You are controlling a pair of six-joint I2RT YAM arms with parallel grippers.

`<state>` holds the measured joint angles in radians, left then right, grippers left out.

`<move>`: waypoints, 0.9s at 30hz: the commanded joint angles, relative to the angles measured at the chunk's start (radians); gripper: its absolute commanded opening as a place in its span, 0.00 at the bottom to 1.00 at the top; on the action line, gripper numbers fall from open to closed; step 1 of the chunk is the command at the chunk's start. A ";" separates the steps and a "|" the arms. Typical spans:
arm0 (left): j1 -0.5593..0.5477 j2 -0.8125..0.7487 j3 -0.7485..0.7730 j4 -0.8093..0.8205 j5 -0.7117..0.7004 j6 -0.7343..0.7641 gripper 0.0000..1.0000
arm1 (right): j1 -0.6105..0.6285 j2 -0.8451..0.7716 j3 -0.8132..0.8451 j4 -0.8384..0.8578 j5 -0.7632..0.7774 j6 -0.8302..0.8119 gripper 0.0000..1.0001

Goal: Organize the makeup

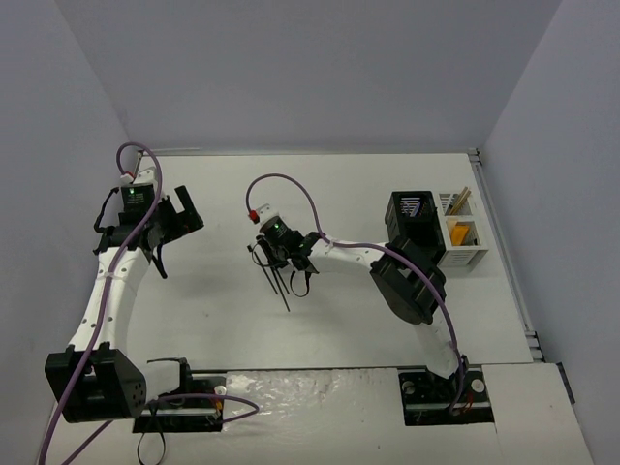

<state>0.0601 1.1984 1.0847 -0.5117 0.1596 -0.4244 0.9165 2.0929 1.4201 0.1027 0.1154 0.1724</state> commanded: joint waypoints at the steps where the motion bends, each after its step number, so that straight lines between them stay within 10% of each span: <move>1: 0.000 -0.026 0.047 0.038 0.009 -0.001 0.97 | 0.002 0.014 0.063 0.056 0.006 0.013 0.25; 17: 0.001 -0.026 0.047 0.039 0.009 0.001 0.97 | 0.002 0.091 0.090 0.054 0.027 0.008 0.23; 27: 0.001 -0.025 0.047 0.039 0.011 0.001 0.97 | -0.063 -0.037 -0.098 0.042 0.053 0.006 0.00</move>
<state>0.0601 1.1984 1.0847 -0.5114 0.1604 -0.4244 0.9059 2.1474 1.4071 0.2003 0.1226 0.1860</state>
